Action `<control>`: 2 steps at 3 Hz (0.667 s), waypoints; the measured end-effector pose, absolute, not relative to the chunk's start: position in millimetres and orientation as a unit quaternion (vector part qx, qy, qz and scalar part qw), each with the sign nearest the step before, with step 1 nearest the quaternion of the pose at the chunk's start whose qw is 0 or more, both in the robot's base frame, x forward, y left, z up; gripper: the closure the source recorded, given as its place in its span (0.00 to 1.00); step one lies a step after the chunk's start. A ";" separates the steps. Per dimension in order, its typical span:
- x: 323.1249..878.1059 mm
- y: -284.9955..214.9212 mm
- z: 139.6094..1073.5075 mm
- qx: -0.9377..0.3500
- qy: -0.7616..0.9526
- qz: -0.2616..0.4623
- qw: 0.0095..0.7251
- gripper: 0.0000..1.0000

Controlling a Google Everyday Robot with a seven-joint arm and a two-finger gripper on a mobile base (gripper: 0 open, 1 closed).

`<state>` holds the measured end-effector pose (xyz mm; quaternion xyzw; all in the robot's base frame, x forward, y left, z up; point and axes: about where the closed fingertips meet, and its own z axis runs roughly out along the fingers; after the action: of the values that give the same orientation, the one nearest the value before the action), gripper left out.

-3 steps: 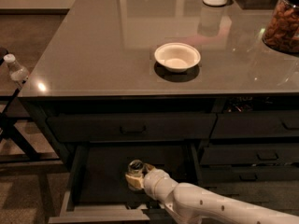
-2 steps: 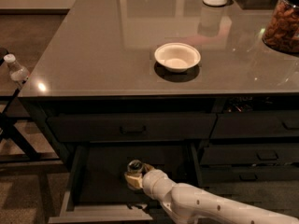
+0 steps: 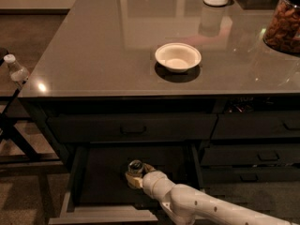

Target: Place 7up can into middle drawer

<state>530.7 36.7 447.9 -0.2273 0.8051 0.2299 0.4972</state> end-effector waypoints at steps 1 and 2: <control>540.8 37.9 420.4 -0.226 0.802 0.225 0.505 1.00; 540.7 37.9 420.2 -0.226 0.802 0.225 0.505 1.00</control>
Offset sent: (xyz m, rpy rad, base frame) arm 0.0146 -0.0015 -0.0306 -0.0066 -0.0286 -0.0132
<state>540.7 37.9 420.2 -0.2263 0.8021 0.2251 0.5047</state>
